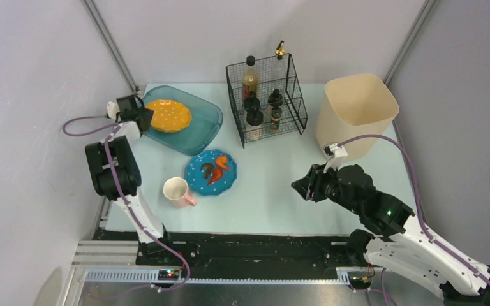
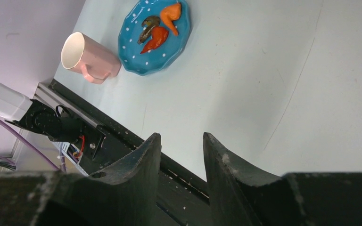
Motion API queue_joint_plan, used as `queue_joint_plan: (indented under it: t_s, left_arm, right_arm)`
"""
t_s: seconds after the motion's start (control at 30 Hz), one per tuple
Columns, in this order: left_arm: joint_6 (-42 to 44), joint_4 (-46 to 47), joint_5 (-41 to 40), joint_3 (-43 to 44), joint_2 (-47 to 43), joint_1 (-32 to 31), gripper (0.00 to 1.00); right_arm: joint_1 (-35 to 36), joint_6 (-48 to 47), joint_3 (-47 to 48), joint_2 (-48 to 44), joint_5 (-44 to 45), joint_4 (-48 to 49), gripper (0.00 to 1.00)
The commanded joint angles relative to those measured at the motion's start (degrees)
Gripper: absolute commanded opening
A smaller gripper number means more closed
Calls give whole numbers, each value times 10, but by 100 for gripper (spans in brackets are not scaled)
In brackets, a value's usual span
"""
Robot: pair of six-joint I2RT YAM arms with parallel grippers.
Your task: Clear the kitchen counter
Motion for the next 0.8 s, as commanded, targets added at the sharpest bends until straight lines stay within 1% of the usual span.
queue_joint_plan:
  t_s: [0.0, 0.03, 0.07, 0.1, 0.13, 0.17, 0.27, 0.33, 0.37, 0.4, 0.57, 0.77]
  left_arm:
    - [3, 32, -7, 27, -15, 4, 57]
    - [4, 32, -6, 27, -15, 4, 62]
    - [5, 32, -3, 26, -18, 7, 63]
    - [5, 24, -2, 26, -19, 8, 68]
    - [5, 15, 1, 26, -22, 9, 69]
    - [5, 12, 2, 25, -25, 10, 74]
    - [11, -12, 3, 31, -32, 14, 82]
    - [16, -35, 1, 44, -34, 16, 96]
    - [17, -41, 5, 51, -34, 17, 98]
    - [18, -50, 7, 54, -34, 19, 99]
    - [22, -87, 8, 68, -41, 25, 100]
    - [26, -103, 14, 56, -65, 28, 100]
  right_arm:
    - [-2, 3, -2, -10, -5, 19, 43]
    - [-2, 5, -2, -12, -5, 18, 43]
    - [-2, 6, -2, -13, -6, 17, 43]
    - [-1, 8, -2, -16, -8, 17, 43]
    - [-2, 10, -2, -18, -8, 15, 43]
    - [-2, 12, -2, -21, -8, 14, 43]
    - [0, 15, -3, -28, -4, 7, 43]
    - [1, 19, -5, -35, -3, 5, 44]
    - [1, 20, -6, -36, -1, 5, 44]
    - [2, 22, -8, -37, 0, 3, 44]
    - [6, 30, -14, -40, 2, -4, 44]
    - [13, 34, -14, -45, 3, -8, 45]
